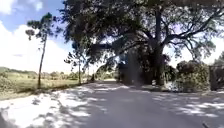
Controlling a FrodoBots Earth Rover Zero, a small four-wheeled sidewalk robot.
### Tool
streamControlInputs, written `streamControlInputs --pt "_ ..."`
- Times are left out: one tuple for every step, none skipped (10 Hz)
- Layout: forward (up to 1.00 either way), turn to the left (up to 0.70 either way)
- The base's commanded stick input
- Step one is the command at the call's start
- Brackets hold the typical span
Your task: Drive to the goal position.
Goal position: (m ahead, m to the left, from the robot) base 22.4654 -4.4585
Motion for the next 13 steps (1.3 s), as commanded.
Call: streamControlInputs --pt "0.7 0.0" --pt "0.7 0.0" --pt "0.7 0.0" --pt "0.7 0.0" --pt "0.7 0.0" --pt "0.7 0.0" --pt "0.7 0.0" --pt "0.7 0.0" --pt "0.7 0.0" --pt "0.7 0.0" --pt "0.7 0.0" --pt "0.7 0.0" --pt "0.7 0.0"
